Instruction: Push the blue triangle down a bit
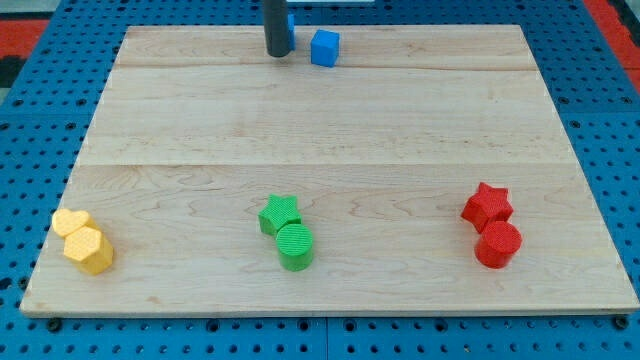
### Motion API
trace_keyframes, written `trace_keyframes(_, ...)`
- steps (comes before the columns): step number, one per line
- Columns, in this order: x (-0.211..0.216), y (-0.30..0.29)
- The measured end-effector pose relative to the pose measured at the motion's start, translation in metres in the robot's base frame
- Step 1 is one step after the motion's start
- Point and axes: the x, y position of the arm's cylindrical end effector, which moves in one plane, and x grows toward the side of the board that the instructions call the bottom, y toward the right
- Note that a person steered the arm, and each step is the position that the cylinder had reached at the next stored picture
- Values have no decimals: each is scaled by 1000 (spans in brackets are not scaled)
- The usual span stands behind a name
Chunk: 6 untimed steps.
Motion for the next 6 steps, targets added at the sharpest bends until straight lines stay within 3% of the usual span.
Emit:
trace_keyframes(1, 49, -15)
trace_keyframes(2, 58, 57)
trace_keyframes(3, 34, 122)
trace_keyframes(4, -48, 148)
trace_keyframes(6, -53, 102)
